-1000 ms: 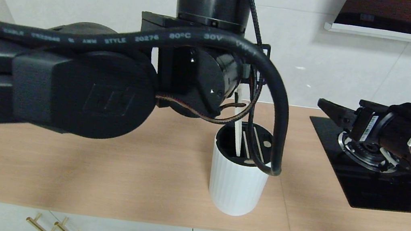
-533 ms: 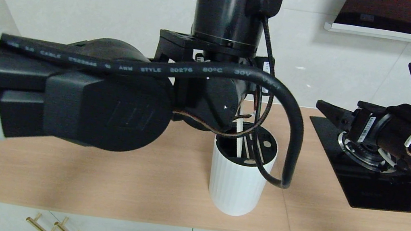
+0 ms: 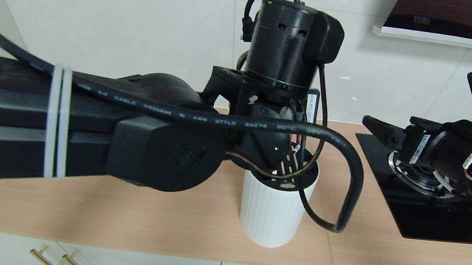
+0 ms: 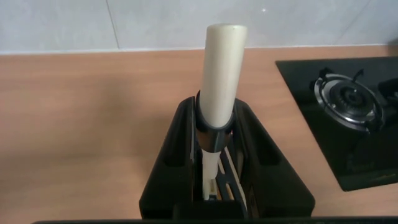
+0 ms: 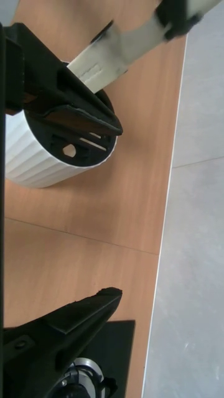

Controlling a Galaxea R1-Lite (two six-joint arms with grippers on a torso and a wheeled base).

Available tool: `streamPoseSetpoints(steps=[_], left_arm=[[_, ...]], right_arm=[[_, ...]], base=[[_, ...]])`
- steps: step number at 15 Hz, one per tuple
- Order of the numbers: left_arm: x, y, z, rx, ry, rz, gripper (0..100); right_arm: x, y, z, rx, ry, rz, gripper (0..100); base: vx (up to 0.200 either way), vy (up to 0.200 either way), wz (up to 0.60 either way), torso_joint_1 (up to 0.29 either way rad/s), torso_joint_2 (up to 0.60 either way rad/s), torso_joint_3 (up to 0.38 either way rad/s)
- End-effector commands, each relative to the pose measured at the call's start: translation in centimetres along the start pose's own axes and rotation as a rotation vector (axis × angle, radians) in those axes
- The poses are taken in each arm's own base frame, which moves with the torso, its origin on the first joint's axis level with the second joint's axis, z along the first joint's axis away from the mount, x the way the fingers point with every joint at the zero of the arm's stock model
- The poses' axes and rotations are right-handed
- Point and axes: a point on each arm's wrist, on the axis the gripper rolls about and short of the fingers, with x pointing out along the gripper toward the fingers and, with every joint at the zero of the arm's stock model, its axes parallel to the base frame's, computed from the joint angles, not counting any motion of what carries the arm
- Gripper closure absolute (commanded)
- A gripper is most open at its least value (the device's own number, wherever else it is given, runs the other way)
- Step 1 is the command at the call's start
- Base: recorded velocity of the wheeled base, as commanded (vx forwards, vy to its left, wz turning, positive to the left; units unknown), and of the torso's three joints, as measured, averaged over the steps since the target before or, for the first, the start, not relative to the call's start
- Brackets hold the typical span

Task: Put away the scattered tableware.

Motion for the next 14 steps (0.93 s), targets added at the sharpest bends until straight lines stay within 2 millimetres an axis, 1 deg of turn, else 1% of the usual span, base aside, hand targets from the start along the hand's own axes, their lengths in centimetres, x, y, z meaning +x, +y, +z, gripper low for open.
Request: streamPoseSetpoints(steps=[1, 2, 8, 14], left_arm=[[0.5, -0.4, -1.3, 0.014, 0.024, 0.003, 100], [0.8, -0.4, -2.0, 0.025, 0.040, 0.008, 100], [1.3, -0.5, -3.3, 0.015, 0.065, 0.018, 100], [1.7, -0.7, -6.1, 0.023, 0.123, 0.030, 100]], right_arm=[[0.0, 0.0, -0.1, 0.000, 0.002, 0.001, 0], [0.0, 0.1, -0.1, 0.000, 0.002, 0.002, 0], [0.3, 0.2, -0.4, -0.004, 0.016, 0.005, 0], [0.5, 0.3, -0.7, -0.007, 0.025, 0.008, 0]], base=[[0.000, 0.000, 0.00, 0.000, 0.00, 0.000], [0.000, 0.000, 0.00, 0.000, 0.00, 0.000], [0.000, 0.000, 0.00, 0.000, 0.00, 0.000], [0.000, 0.000, 0.00, 0.000, 0.00, 0.000]])
